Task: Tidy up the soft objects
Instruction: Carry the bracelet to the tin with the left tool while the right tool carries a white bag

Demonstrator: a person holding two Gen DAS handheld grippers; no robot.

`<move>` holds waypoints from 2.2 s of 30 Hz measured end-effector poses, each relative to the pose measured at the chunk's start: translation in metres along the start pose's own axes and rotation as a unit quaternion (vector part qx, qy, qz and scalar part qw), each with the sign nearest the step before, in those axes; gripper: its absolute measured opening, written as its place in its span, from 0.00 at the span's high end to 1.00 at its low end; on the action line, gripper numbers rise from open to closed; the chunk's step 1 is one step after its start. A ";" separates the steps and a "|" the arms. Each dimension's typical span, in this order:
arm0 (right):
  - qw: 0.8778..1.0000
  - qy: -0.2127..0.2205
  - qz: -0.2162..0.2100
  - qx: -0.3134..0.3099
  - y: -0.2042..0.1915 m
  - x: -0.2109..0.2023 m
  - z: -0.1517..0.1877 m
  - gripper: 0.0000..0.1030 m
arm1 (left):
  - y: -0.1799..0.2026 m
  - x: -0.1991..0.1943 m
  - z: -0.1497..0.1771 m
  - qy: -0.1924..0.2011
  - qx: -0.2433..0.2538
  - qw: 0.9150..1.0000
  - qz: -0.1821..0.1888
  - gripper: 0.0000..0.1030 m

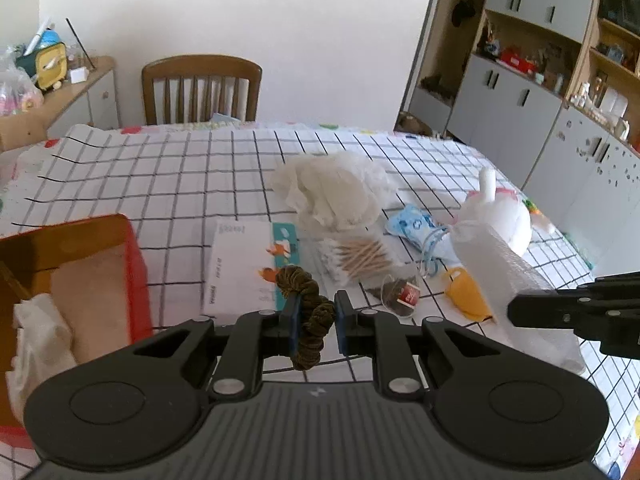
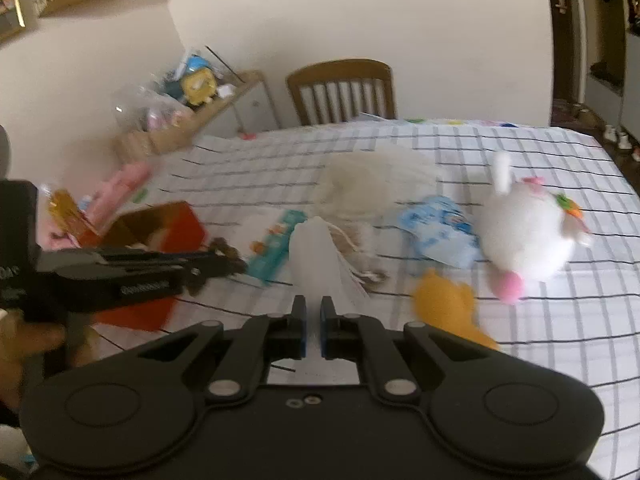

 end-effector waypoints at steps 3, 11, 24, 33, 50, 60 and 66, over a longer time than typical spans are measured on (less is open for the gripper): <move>1.000 0.004 -0.016 -0.001 -0.017 0.001 -0.008 0.95 | -0.008 -0.014 -0.005 0.010 -0.002 1.000 -0.005 0.84; 0.998 0.009 -0.055 -0.020 -0.070 0.011 -0.027 0.95 | -0.039 -0.049 -0.016 0.035 -0.011 0.999 -0.030 0.84; 0.990 0.015 -0.122 -0.066 -0.162 0.025 -0.051 0.95 | -0.106 -0.106 -0.019 0.068 -0.037 0.994 -0.082 0.84; 0.987 -0.008 -0.141 -0.079 -0.207 0.053 -0.054 0.95 | -0.150 -0.123 -0.013 0.069 -0.054 0.990 -0.114 0.84; 0.982 -0.097 -0.163 -0.001 -0.218 0.157 -0.056 0.94 | -0.199 -0.080 0.000 0.022 -0.067 0.990 -0.120 0.84; 0.982 -0.136 -0.127 -0.030 -0.207 0.196 -0.036 0.94 | -0.208 -0.043 0.020 -0.025 -0.079 0.991 -0.109 0.84; 0.981 -0.152 -0.114 -0.047 -0.204 0.206 -0.028 0.93 | -0.207 -0.033 0.026 -0.043 -0.078 0.991 -0.102 0.84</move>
Point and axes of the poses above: each gripper's, at about its wrist camera, not at the fingertips, and x roughly the way its jaws point, y to its right, z to its underside, the point moved 9 cm from there along x, roughly the way its jaws point
